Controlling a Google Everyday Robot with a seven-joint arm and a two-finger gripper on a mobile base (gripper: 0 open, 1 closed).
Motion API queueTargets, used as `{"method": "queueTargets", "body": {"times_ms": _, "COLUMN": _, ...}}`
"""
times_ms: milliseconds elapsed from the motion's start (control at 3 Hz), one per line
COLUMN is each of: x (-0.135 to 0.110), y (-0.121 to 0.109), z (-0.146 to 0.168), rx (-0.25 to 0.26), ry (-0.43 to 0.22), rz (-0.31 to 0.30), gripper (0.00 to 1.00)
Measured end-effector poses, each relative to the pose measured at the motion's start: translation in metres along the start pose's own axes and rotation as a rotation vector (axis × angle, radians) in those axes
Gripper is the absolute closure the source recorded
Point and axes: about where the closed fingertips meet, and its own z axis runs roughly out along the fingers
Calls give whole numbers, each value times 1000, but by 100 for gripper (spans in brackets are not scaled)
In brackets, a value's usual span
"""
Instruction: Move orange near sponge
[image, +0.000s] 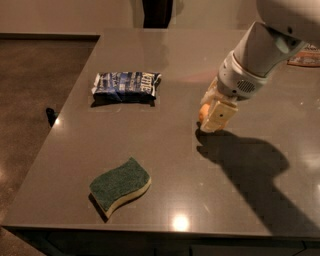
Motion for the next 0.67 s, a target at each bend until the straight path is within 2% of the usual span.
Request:
{"method": "queueTargets", "body": {"times_ms": 333, "x": -26, "y": 52, "z": -11, "rx": -44, "ry": -44, "rz": -103, "gripper": 100}}
{"method": "queueTargets", "body": {"times_ms": 667, "x": -39, "y": 83, "z": -13, "rx": -79, "ry": -67, "rz": -160, "gripper": 100}}
